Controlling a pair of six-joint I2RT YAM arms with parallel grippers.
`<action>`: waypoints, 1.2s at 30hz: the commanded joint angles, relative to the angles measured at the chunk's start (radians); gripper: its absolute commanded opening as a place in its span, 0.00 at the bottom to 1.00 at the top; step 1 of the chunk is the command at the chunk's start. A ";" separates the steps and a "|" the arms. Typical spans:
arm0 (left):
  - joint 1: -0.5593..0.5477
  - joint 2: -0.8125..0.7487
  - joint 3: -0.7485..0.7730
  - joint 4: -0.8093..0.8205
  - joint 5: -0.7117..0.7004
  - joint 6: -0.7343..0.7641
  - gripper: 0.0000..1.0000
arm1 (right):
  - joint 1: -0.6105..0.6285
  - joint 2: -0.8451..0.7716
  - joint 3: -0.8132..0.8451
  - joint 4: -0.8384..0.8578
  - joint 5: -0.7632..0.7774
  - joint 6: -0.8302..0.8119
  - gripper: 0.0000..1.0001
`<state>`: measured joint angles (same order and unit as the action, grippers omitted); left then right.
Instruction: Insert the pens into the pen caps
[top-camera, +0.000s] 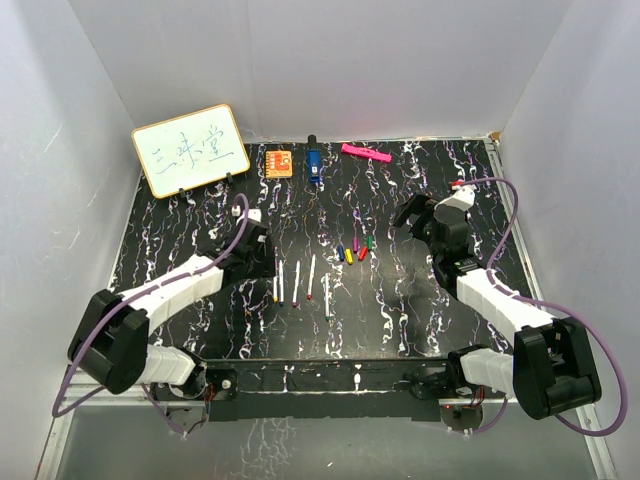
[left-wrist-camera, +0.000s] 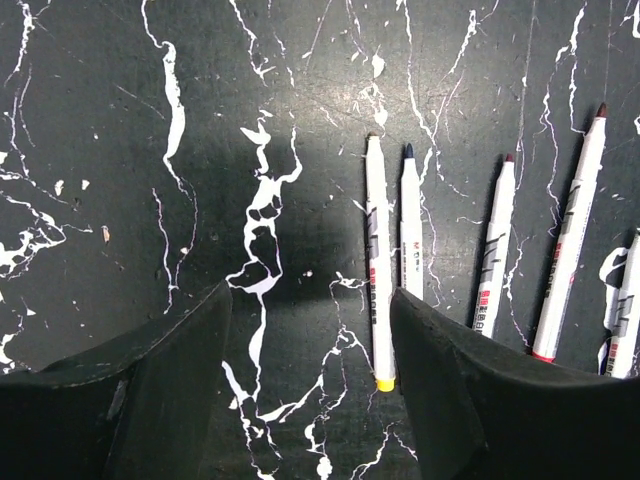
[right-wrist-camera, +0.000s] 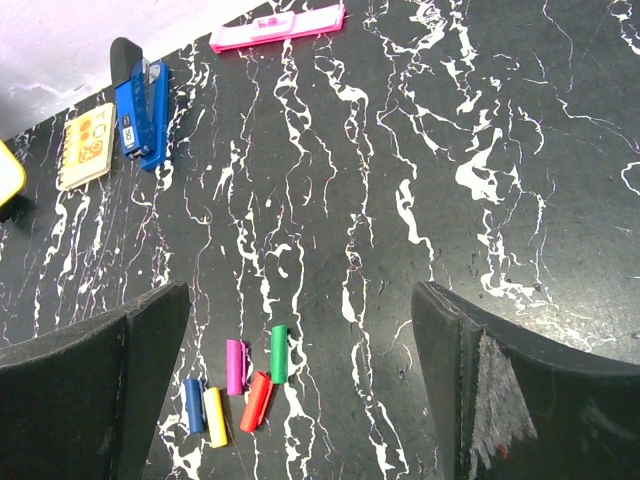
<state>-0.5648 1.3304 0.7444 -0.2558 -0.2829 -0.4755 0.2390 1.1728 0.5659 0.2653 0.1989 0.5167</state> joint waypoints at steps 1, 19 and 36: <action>0.002 0.033 0.085 -0.104 0.049 -0.008 0.63 | -0.005 -0.026 0.008 0.049 0.007 -0.030 0.91; -0.006 0.227 0.205 -0.215 0.060 -0.060 0.56 | -0.004 0.016 0.012 0.050 0.022 -0.038 0.86; -0.007 0.286 0.200 -0.183 0.089 -0.075 0.55 | -0.004 0.024 0.010 0.058 0.020 -0.032 0.85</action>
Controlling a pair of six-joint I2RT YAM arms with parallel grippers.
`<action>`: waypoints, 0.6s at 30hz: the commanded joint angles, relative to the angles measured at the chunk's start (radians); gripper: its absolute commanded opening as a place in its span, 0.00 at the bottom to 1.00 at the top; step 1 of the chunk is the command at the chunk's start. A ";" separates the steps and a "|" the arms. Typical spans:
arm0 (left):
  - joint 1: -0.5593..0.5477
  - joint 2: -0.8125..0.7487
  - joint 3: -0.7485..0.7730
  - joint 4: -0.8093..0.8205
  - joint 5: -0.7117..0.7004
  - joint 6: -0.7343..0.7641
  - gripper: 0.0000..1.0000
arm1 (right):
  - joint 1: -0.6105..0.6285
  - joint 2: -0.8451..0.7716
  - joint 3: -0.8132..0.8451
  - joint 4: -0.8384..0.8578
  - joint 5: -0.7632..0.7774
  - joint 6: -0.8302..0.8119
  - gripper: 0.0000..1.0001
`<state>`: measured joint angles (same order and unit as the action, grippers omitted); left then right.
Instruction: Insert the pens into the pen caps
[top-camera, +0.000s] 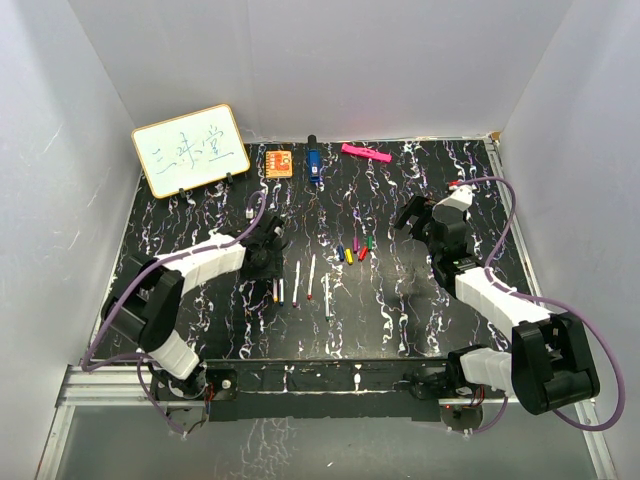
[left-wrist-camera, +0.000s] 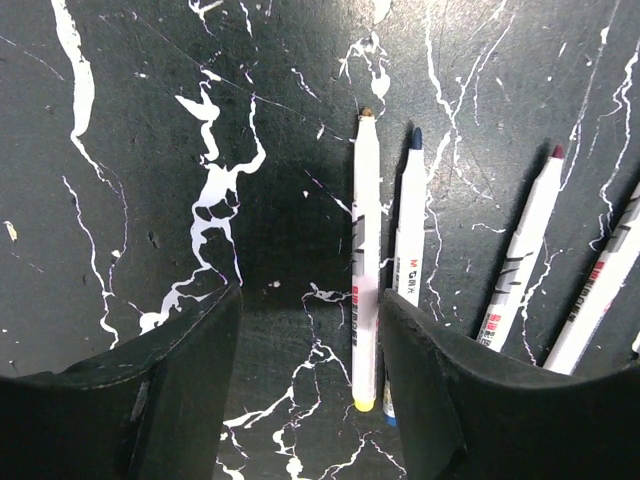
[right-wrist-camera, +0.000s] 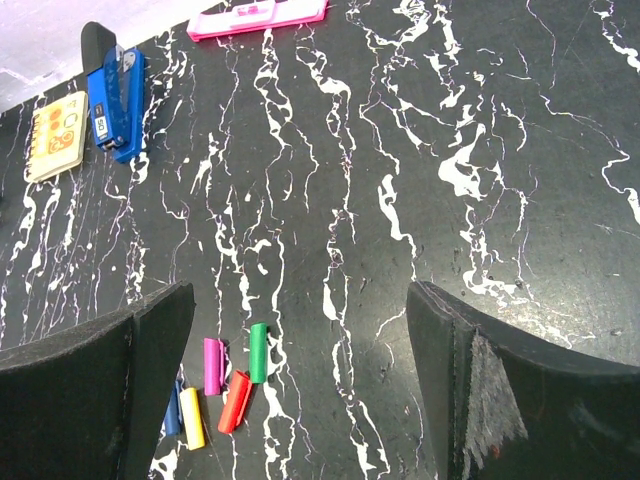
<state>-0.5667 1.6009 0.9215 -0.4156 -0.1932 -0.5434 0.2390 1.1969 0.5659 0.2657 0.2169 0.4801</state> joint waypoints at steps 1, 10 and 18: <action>-0.004 0.023 0.026 -0.028 -0.003 -0.007 0.55 | -0.004 -0.001 0.011 0.057 0.001 0.005 0.85; -0.005 0.071 0.067 -0.134 -0.035 0.031 0.51 | -0.005 0.004 0.014 0.065 -0.006 0.029 0.79; -0.004 0.080 0.055 -0.209 0.001 0.074 0.39 | -0.005 0.012 0.015 0.086 -0.030 0.060 0.54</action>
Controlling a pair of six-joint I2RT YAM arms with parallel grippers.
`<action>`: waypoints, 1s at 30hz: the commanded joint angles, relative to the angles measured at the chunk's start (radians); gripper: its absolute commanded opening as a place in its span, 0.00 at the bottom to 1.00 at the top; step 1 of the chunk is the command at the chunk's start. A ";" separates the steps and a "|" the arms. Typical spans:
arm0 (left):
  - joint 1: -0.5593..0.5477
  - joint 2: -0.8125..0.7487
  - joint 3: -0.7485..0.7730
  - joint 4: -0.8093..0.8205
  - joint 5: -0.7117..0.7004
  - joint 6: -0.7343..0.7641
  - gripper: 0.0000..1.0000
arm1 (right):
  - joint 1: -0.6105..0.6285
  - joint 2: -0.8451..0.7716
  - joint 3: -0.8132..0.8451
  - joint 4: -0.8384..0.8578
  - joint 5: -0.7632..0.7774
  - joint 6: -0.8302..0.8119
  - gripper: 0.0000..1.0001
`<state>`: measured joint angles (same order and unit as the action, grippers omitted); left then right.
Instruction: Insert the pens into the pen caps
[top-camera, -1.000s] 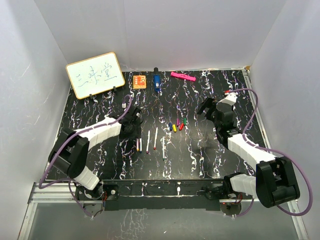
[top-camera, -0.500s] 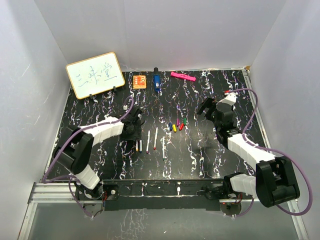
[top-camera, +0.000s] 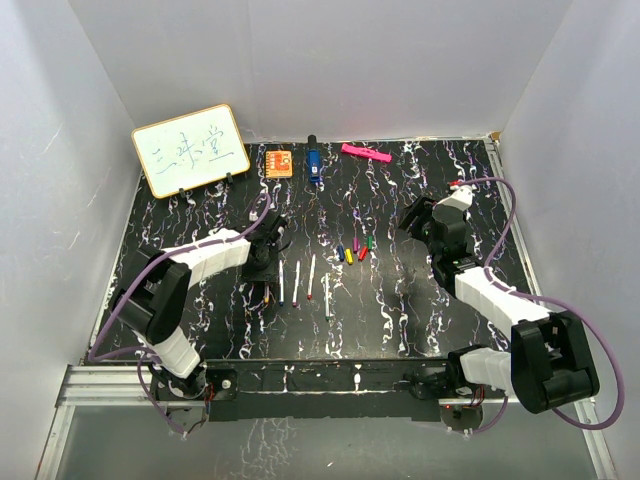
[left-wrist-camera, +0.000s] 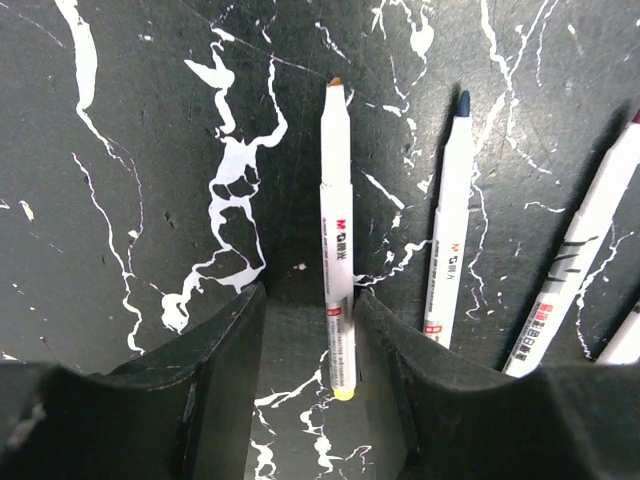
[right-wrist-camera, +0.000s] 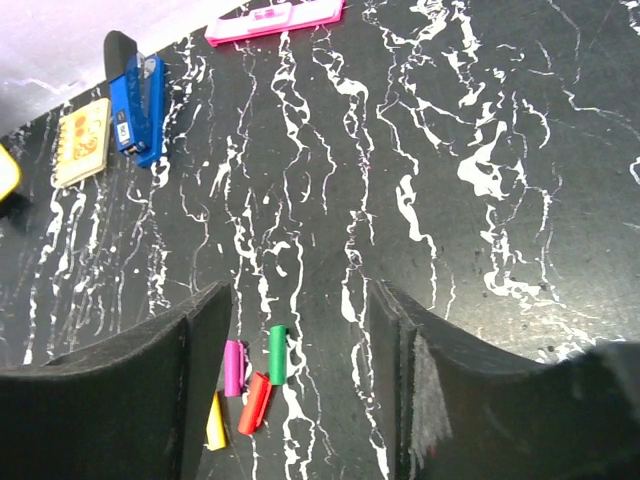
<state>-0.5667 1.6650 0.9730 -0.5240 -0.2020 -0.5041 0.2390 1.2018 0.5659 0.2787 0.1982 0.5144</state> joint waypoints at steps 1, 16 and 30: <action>-0.004 0.018 -0.001 -0.103 0.020 0.040 0.39 | -0.005 0.007 0.015 0.073 -0.013 0.034 0.52; 0.017 0.050 -0.003 -0.083 0.092 0.081 0.40 | -0.169 0.080 0.001 0.206 -0.478 0.153 0.98; 0.026 0.090 0.055 -0.082 0.078 0.097 0.38 | -0.216 0.128 -0.016 0.342 -0.597 0.224 0.98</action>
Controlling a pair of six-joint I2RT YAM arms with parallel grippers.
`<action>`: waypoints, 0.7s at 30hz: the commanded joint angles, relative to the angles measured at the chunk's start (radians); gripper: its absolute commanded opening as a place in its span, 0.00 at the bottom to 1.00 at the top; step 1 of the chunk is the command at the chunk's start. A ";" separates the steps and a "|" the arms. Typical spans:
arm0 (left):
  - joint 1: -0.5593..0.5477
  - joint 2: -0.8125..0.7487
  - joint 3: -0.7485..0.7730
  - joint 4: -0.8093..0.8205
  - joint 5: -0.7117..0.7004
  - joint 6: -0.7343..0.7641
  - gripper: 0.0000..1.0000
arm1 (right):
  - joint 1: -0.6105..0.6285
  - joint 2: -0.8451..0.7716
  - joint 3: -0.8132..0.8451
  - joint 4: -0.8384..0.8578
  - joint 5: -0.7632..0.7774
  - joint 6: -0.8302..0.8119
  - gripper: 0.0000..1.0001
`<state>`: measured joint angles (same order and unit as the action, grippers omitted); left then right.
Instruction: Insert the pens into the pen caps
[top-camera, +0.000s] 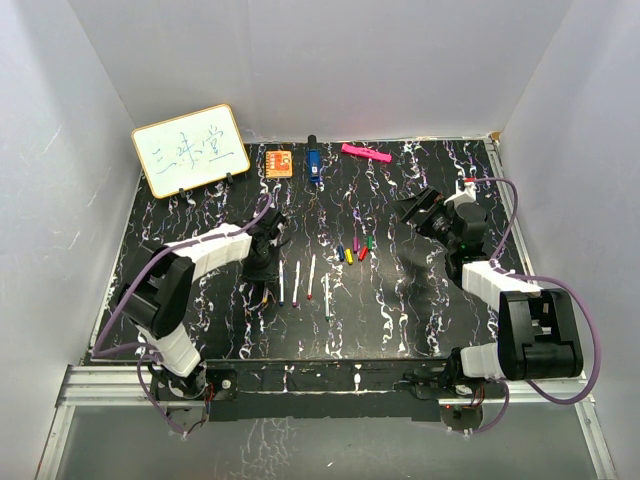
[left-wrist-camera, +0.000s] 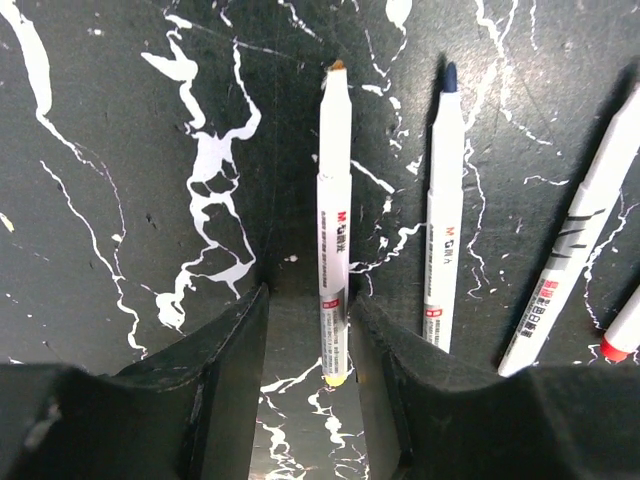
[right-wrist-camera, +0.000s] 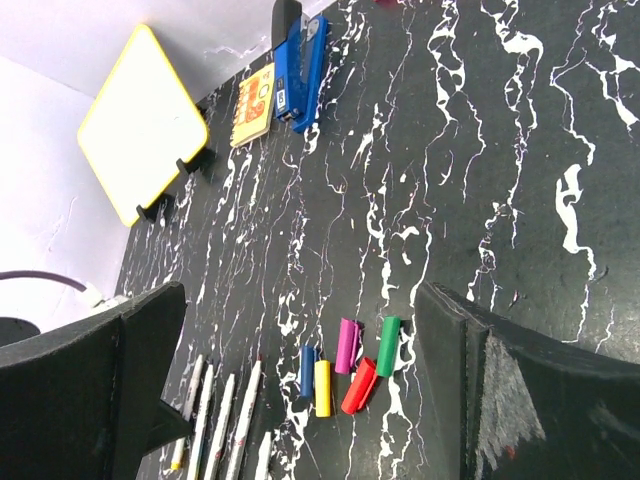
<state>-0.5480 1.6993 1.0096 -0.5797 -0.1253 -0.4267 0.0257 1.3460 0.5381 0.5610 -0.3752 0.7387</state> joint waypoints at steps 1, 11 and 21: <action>0.011 0.063 0.023 -0.024 0.002 0.029 0.38 | -0.003 -0.021 0.016 0.046 -0.020 -0.009 0.98; 0.077 0.119 0.066 -0.011 0.063 0.110 0.36 | -0.003 -0.059 0.033 -0.029 -0.006 -0.058 0.98; 0.077 0.159 0.074 0.035 0.075 0.085 0.25 | -0.003 -0.098 0.046 -0.079 0.023 -0.087 0.98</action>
<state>-0.4793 1.7809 1.0988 -0.6224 -0.0513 -0.3428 0.0257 1.2846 0.5385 0.4850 -0.3683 0.6842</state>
